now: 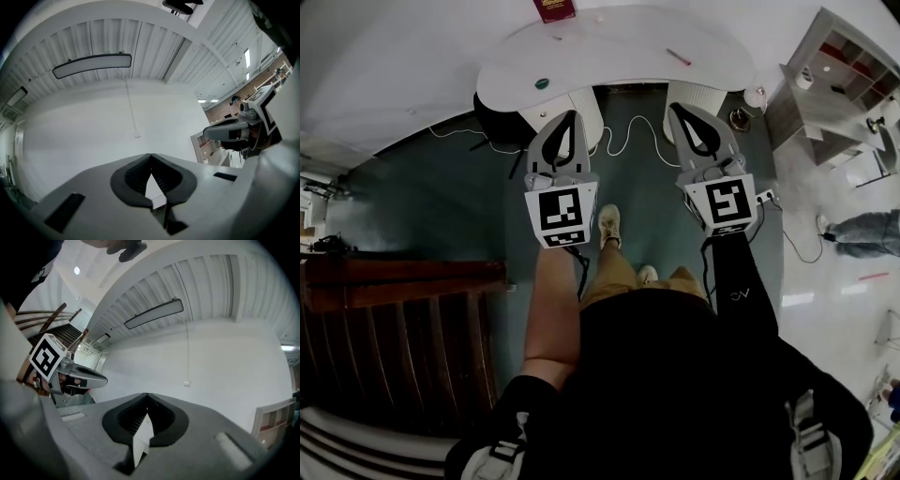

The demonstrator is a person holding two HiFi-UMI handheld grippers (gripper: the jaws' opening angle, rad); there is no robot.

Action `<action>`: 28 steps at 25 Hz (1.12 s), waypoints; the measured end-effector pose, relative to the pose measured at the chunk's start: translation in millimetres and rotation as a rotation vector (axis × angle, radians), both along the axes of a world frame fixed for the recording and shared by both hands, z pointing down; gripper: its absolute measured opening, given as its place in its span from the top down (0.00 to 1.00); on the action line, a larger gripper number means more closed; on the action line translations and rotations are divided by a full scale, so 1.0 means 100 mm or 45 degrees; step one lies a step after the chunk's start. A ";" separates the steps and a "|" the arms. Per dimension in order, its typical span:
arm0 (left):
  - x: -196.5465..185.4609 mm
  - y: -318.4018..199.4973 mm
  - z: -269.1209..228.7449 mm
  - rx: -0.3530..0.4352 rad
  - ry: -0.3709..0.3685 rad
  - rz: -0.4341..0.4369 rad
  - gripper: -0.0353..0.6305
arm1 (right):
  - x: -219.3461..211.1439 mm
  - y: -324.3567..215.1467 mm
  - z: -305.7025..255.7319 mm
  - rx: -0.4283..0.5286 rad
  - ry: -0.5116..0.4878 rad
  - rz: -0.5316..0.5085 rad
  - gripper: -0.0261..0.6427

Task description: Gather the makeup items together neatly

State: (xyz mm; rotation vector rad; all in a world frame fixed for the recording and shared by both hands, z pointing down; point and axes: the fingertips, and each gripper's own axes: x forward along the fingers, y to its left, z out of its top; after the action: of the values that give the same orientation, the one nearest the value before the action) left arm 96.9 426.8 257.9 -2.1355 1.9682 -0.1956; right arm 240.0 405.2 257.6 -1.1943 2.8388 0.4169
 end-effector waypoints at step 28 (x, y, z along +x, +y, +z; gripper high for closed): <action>-1.10 -2.98 -0.40 0.090 0.041 0.216 0.94 | -1.19 -2.72 0.12 -0.092 -0.041 0.183 0.95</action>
State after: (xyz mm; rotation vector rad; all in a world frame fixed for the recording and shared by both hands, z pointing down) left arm -13.0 128.9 217.6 -2.2581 1.7710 -0.0612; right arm 121.1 132.9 269.5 -1.4102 2.7736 0.2993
